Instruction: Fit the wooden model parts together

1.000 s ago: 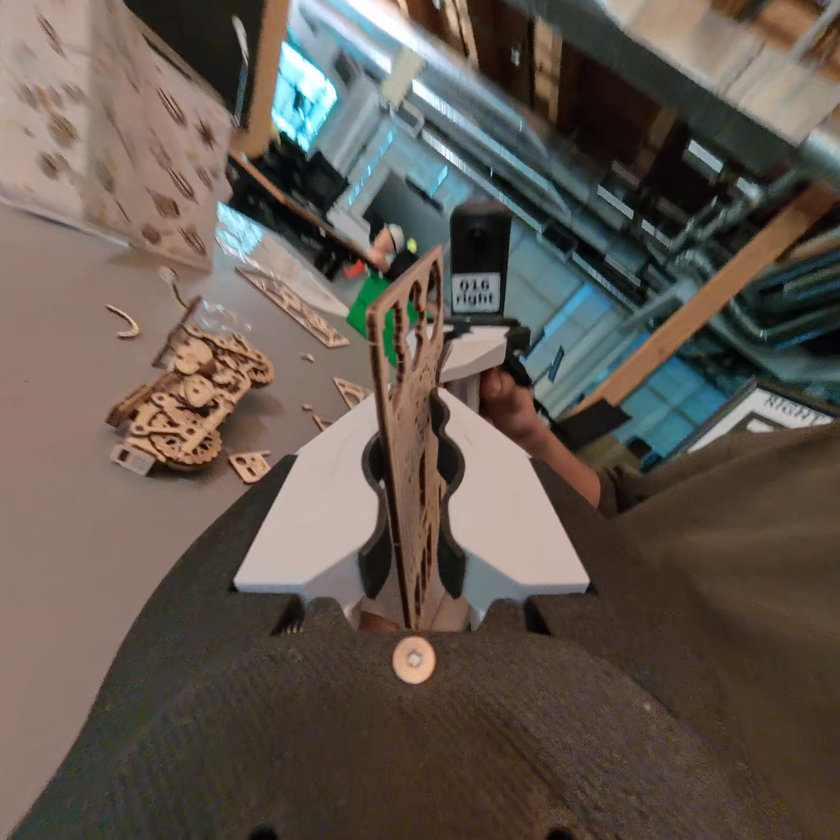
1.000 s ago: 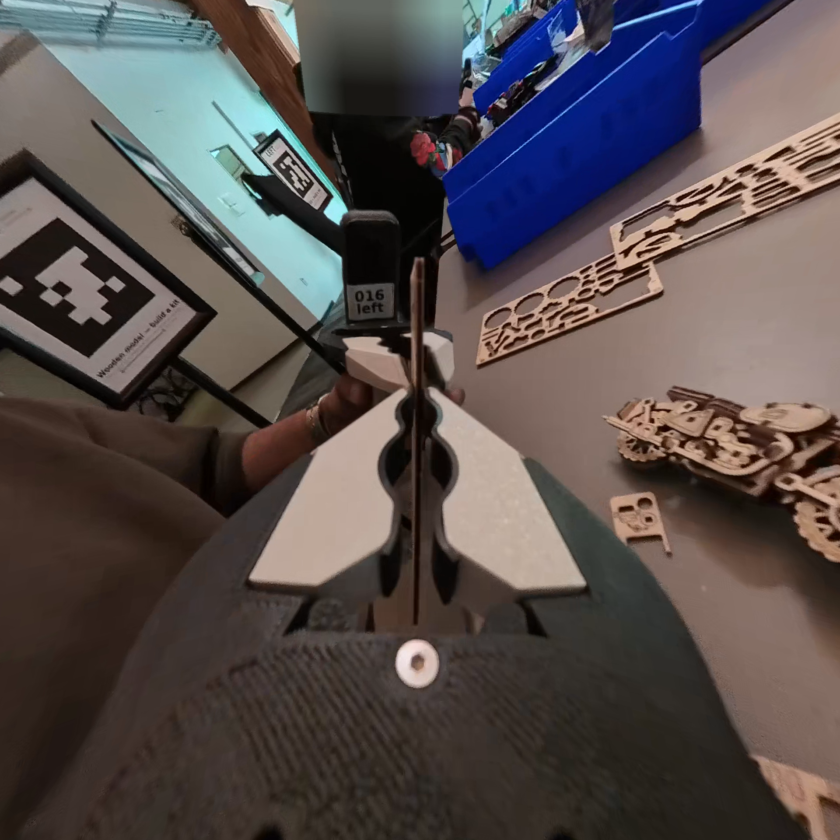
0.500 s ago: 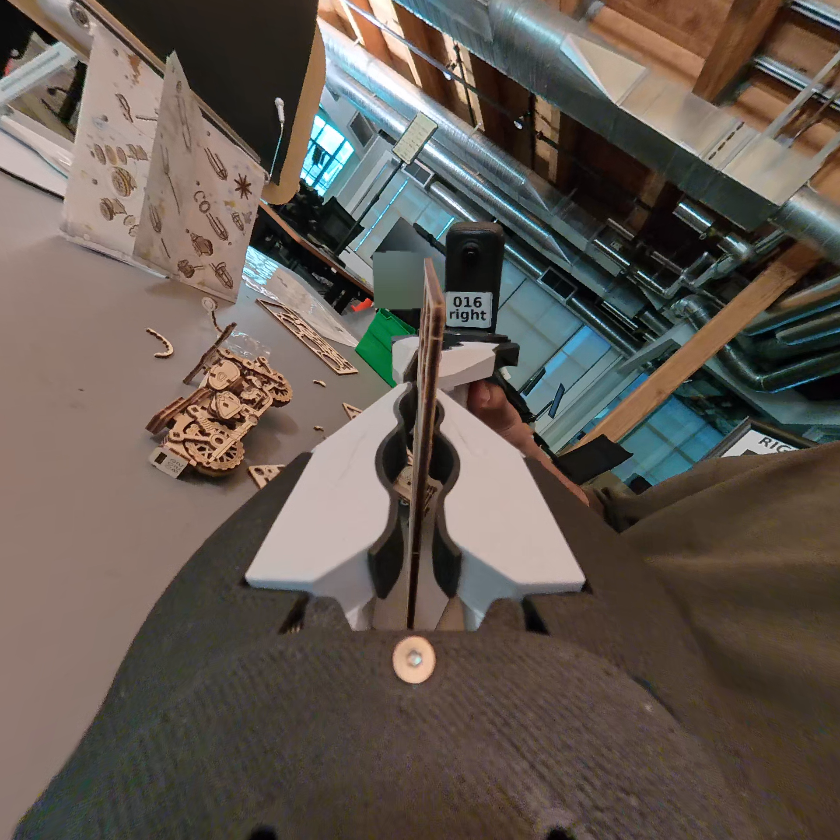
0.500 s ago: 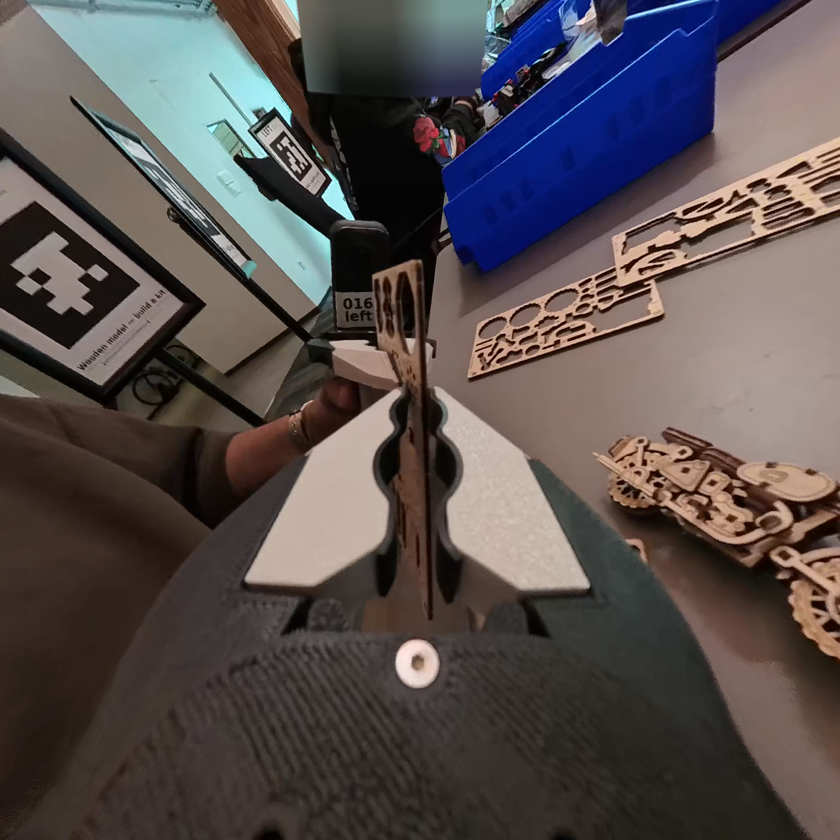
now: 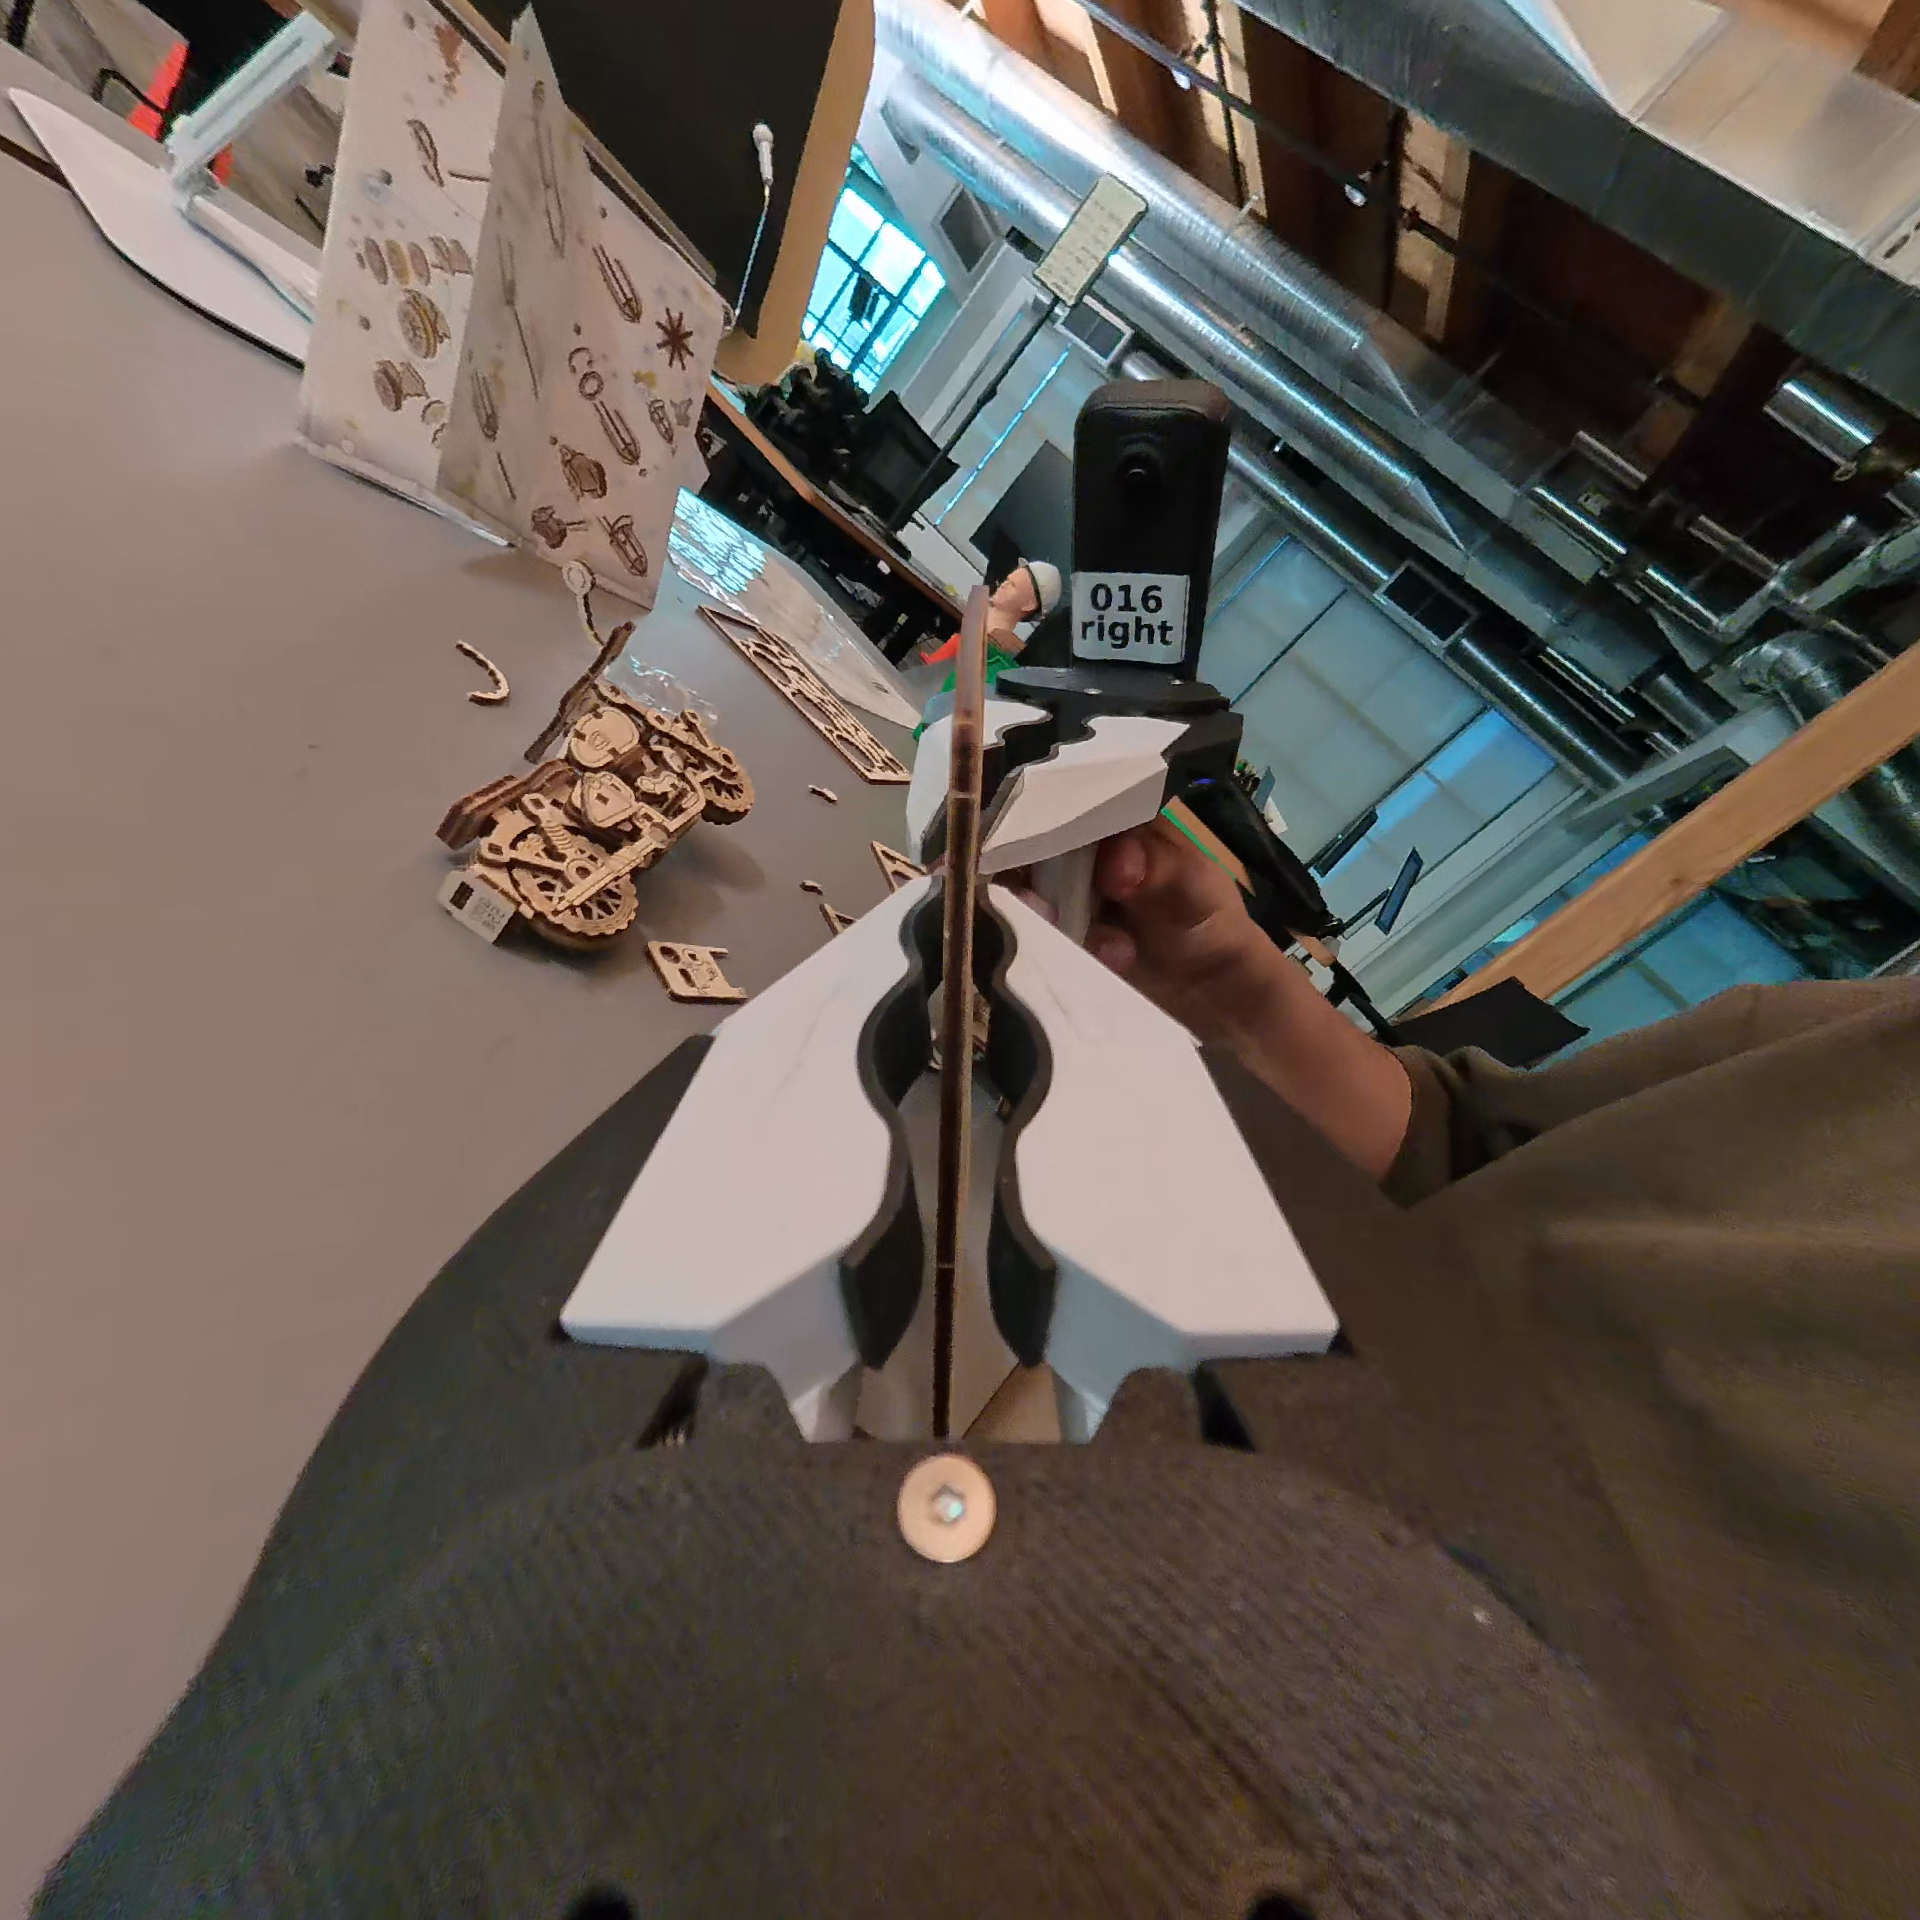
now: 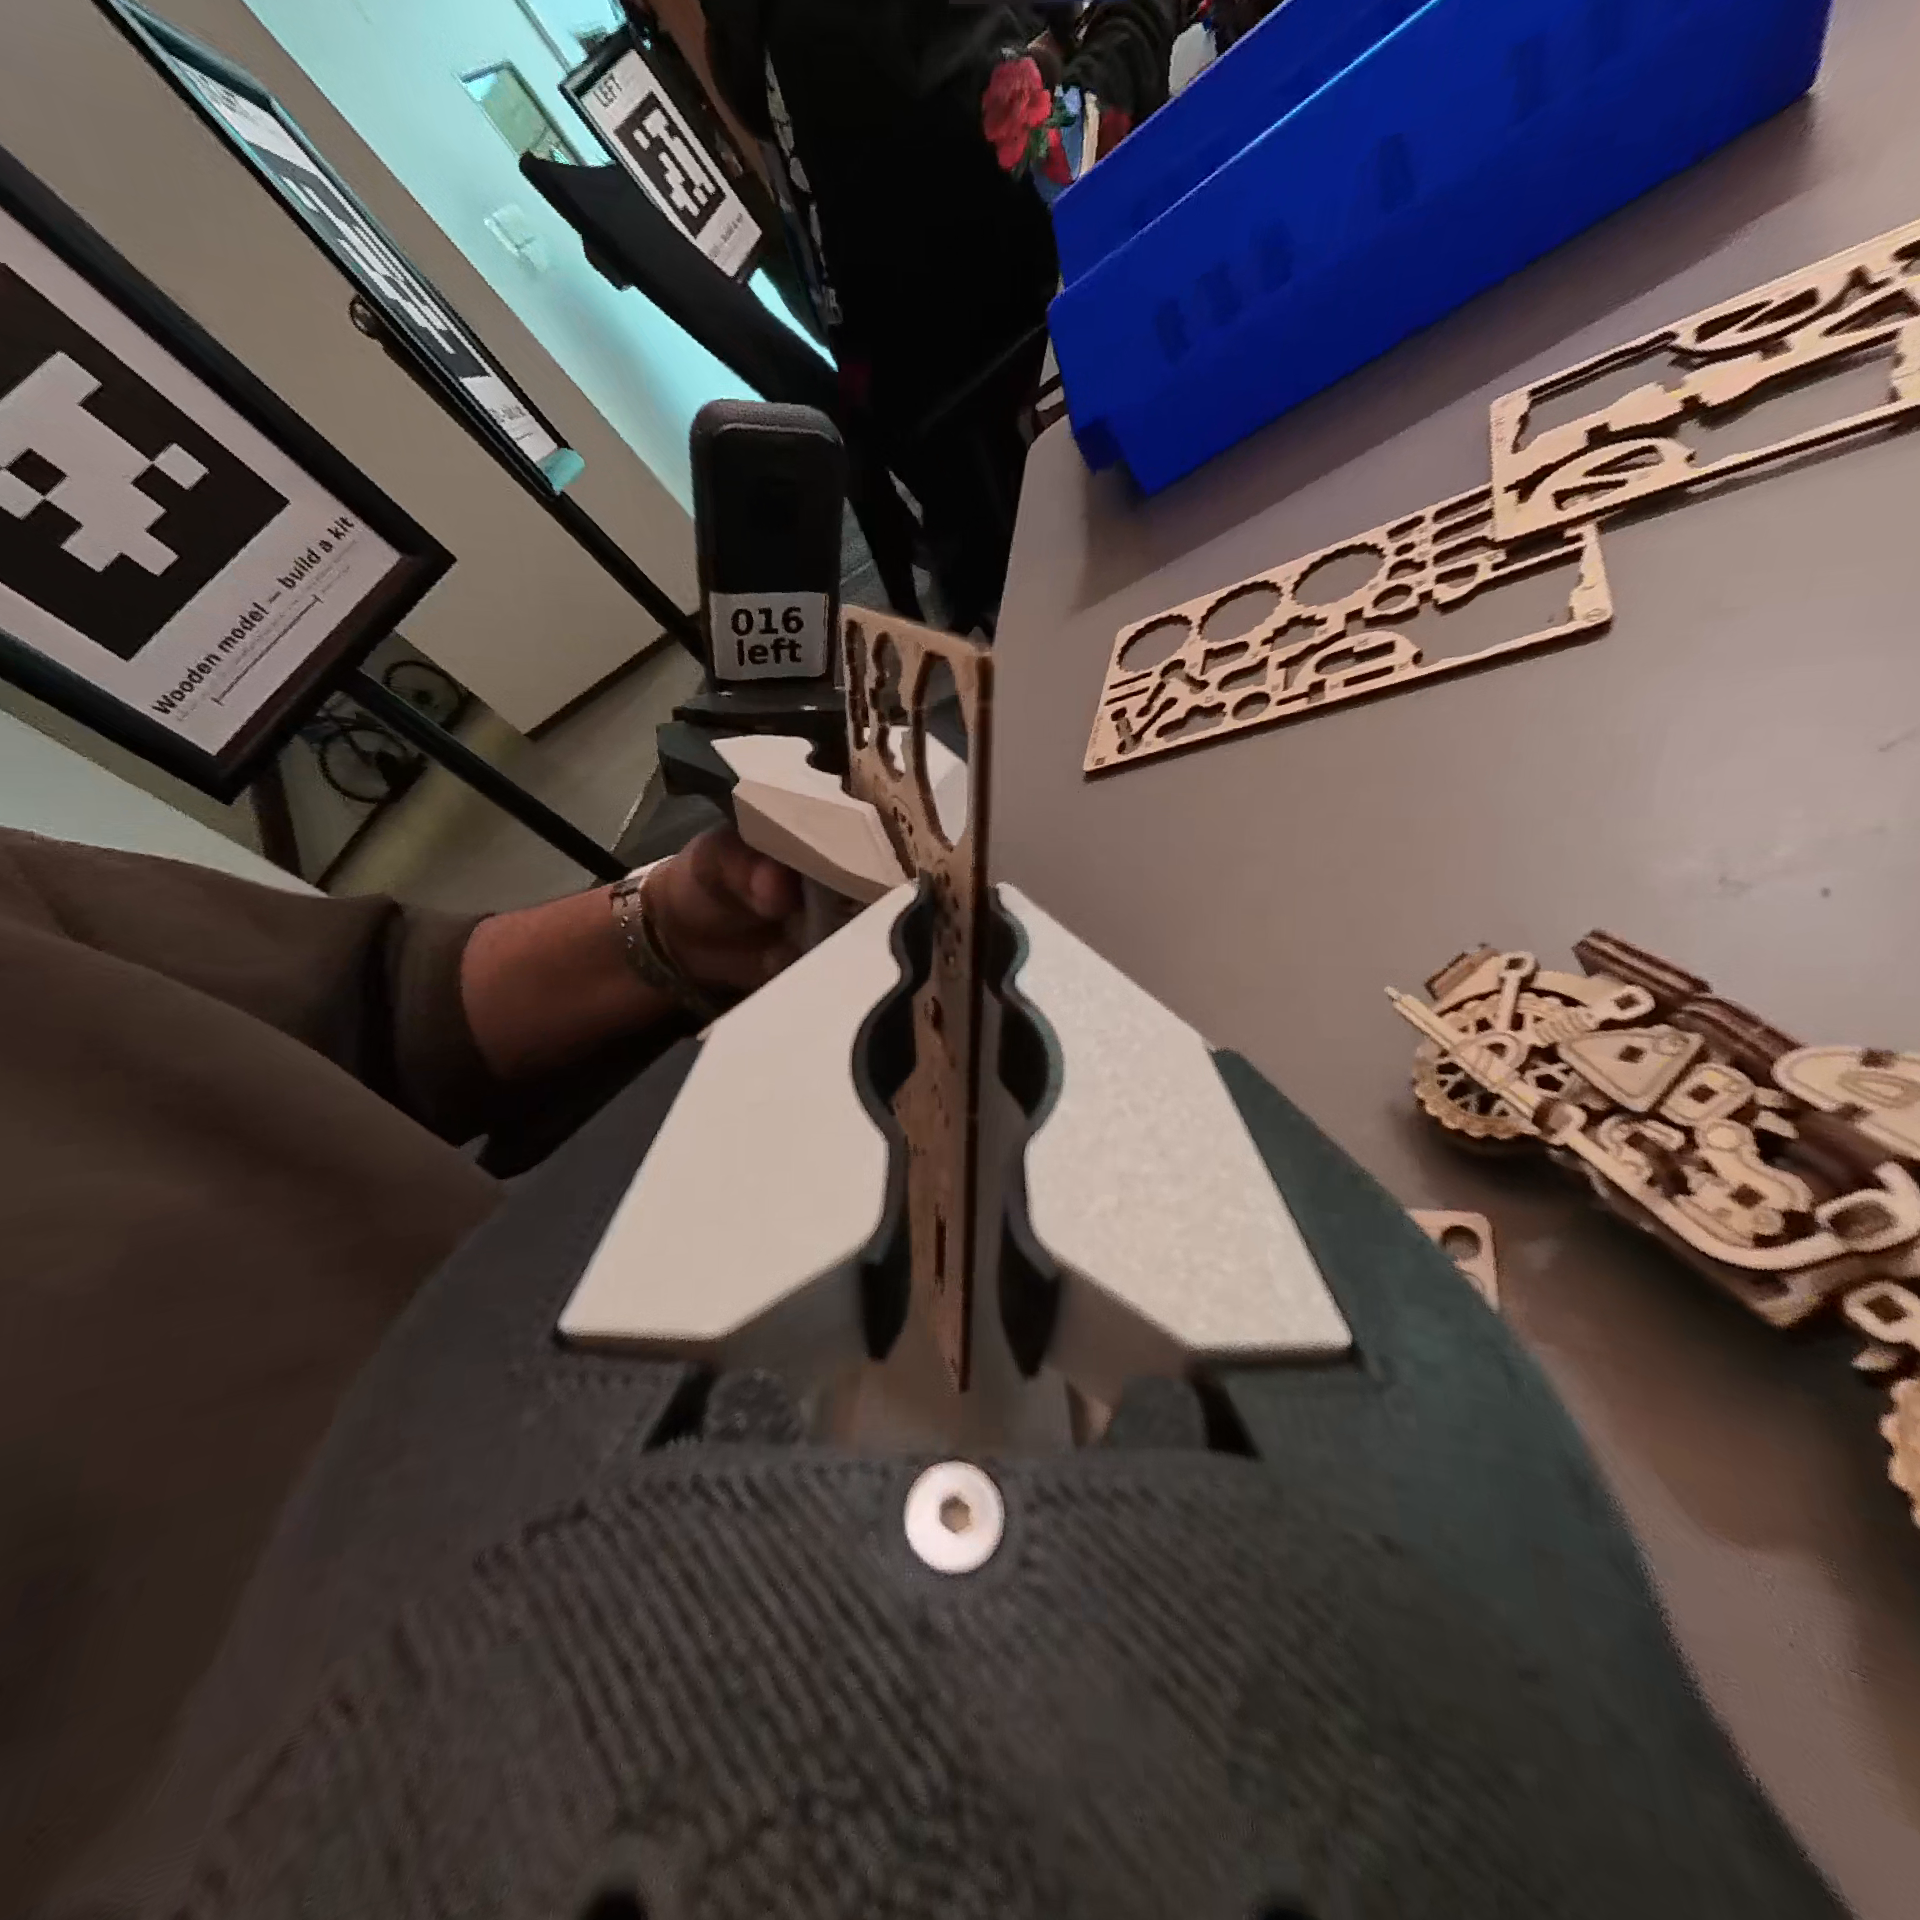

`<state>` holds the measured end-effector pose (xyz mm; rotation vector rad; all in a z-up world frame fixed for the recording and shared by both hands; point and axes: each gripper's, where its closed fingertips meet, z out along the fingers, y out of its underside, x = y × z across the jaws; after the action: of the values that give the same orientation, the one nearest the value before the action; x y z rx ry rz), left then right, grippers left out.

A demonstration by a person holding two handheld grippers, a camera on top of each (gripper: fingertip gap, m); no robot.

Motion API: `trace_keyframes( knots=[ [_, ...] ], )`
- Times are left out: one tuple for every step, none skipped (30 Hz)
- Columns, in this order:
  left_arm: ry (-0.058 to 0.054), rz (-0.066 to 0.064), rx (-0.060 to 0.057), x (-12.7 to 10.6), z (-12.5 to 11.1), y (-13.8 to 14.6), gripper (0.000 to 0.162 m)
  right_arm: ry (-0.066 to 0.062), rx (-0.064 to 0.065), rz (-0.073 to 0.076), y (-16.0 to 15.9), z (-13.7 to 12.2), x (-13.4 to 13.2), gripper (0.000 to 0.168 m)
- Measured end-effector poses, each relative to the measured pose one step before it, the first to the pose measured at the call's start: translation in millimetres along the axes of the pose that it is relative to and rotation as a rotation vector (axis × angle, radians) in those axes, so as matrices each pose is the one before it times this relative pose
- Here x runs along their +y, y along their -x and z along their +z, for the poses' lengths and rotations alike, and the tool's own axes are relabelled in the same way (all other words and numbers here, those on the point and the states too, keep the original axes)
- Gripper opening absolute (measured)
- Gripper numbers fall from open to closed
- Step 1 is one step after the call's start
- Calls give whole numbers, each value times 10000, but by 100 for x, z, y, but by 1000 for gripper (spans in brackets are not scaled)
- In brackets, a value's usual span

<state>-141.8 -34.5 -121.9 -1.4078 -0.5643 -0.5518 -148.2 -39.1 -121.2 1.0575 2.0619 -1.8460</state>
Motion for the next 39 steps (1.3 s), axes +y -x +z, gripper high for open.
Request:
trace_keyframes(
  knots=[
    [-19,-51,-6,-19,-47,-44,0,-48,-117,-51,82,18,-20,7],
    [-18,-95,50,9,-11,-118,0,-11,-98,-152,119,-29,7,7],
    [0,-22,38,70,-6,-71,0,81,-70,-79,73,-26,90,7],
    [67,49,13,124,2,-39,0,131,-49,-10,61,-29,130,7],
    [19,64,38,-20,-27,-77,0,78,-30,-51,78,-19,50,7],
    [23,-1,69,-39,-21,-80,0,62,-5,-70,83,-16,40,7],
    [20,-3,59,3,-4,-40,0,85,0,-49,48,-18,64,7],
    [39,-23,77,62,29,-64,0,90,-45,-38,75,-59,77,7],
    [16,-35,85,64,43,-93,0,52,-87,-2,93,-81,55,6],
    [48,-32,43,83,74,-54,0,40,-90,39,44,-85,74,6],
    [40,78,-29,64,68,-5,0,10,-60,1,-25,-62,68,6],
    [74,131,-93,83,49,60,0,31,-5,-33,-90,-35,121,6],
    [128,172,-188,170,57,195,0,89,71,-27,-215,6,212,6],
    [96,206,-223,149,55,213,0,48,92,-48,-223,13,148,7],
    [-4,103,-146,-11,43,94,0,-49,27,24,-108,-14,13,7],
    [-12,47,-53,-14,28,7,0,-33,-27,107,-28,-20,-14,7],
    [7,35,-33,25,34,19,0,23,15,42,-45,-18,34,7],
    [24,102,-103,47,30,86,0,39,100,-62,-98,-6,55,7],
    [32,144,-101,27,13,65,0,31,92,-58,-62,1,32,7],
    [35,109,-23,8,2,-22,0,31,39,10,-7,2,0,7],
    [24,76,-50,10,2,69,0,28,95,15,-72,23,8,8],
    [0,65,-78,-1,-3,105,0,-3,139,-28,-121,39,-7,8],
    [8,75,-92,4,-10,104,0,-21,130,-18,-104,53,-9,8],
    [20,84,-76,4,-9,76,0,-13,87,27,-72,40,-9,9],
    [25,92,-60,8,6,44,0,-1,77,26,-70,25,2,9],
    [43,158,-145,20,24,115,0,0,160,-43,-140,36,9,9],
    [43,160,-111,10,3,79,1,-9,145,-47,-89,25,-3,10],
    [-3,58,-5,-20,-25,-18,1,-19,73,5,6,18,-39,10],
    [-42,-19,-26,-50,-10,32,1,-21,131,-69,-45,21,-42,10],
    [-9,5,-32,-9,-23,65,1,2,203,-199,-62,32,-32,11],
    [-29,-11,29,-53,-36,-3,1,-1,149,-154,-7,11,-53,12],
    [-44,38,-31,-97,-24,18,1,-35,149,-117,-24,18,-110,12],
    [-18,85,-50,-80,-17,29,1,-50,142,-191,-4,4,-108,13],
    [-23,67,82,-91,-79,-117,0,-74,-13,-202,149,-30,-141,13],
    [-94,-19,166,-233,-115,-240,1,-160,-138,-223,218,-77,-246,13],
    [-54,-24,57,-137,-45,-148,0,-156,-129,-198,89,-88,-200,13],
    [10,8,66,-18,-11,-151,0,-64,-224,-40,142,-104,-45,13],
    [0,-41,134,7,-20,-187,0,-38,-337,241,183,-141,-11,12],
    [-79,-149,121,-81,-57,-71,0,-120,-340,418,100,-208,-110,10]
  ],
)
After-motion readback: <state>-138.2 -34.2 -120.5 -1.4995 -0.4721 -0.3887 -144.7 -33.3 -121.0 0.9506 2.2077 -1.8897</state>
